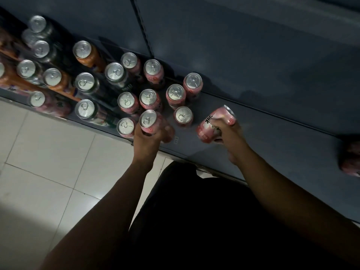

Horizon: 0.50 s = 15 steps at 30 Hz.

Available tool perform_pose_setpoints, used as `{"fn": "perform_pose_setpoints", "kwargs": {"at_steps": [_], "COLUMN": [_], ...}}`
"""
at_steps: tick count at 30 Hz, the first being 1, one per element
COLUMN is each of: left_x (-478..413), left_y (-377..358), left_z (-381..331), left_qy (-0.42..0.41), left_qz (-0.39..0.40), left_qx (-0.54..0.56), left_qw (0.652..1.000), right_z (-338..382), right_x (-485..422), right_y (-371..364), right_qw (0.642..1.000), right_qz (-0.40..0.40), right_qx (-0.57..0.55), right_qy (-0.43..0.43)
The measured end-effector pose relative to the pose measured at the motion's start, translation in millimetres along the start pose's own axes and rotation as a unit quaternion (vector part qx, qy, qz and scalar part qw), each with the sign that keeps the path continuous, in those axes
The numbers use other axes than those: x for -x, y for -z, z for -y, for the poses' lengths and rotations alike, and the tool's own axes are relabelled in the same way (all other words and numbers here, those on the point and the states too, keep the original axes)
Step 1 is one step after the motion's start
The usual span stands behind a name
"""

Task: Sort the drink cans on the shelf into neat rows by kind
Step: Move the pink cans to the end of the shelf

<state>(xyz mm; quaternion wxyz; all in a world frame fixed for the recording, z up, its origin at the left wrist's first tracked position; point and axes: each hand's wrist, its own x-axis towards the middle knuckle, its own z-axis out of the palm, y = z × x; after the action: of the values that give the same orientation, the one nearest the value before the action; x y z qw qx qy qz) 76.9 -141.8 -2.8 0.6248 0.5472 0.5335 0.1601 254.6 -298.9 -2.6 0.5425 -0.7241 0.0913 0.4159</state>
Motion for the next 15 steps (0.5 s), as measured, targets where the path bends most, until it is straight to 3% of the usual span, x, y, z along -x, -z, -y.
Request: {"fn": "perform_pose_setpoints", "kwargs": {"at_steps": [6,15], "left_x": [35,78], "left_y": [-13,-46], "left_z": [-45,-99], "left_qy": [0.053,0.046], "left_qz": [0.038,0.137], "left_qx": [0.128,0.185], "left_qw": [0.990,0.972], "right_z": [37,86], "right_x": [30,72], "right_y": [11,48], "right_qw": [0.989,0.986], "right_qz": [0.091,0.126], "right_qx": [-0.115,-0.089], "right_qy": [0.009,0.069]}}
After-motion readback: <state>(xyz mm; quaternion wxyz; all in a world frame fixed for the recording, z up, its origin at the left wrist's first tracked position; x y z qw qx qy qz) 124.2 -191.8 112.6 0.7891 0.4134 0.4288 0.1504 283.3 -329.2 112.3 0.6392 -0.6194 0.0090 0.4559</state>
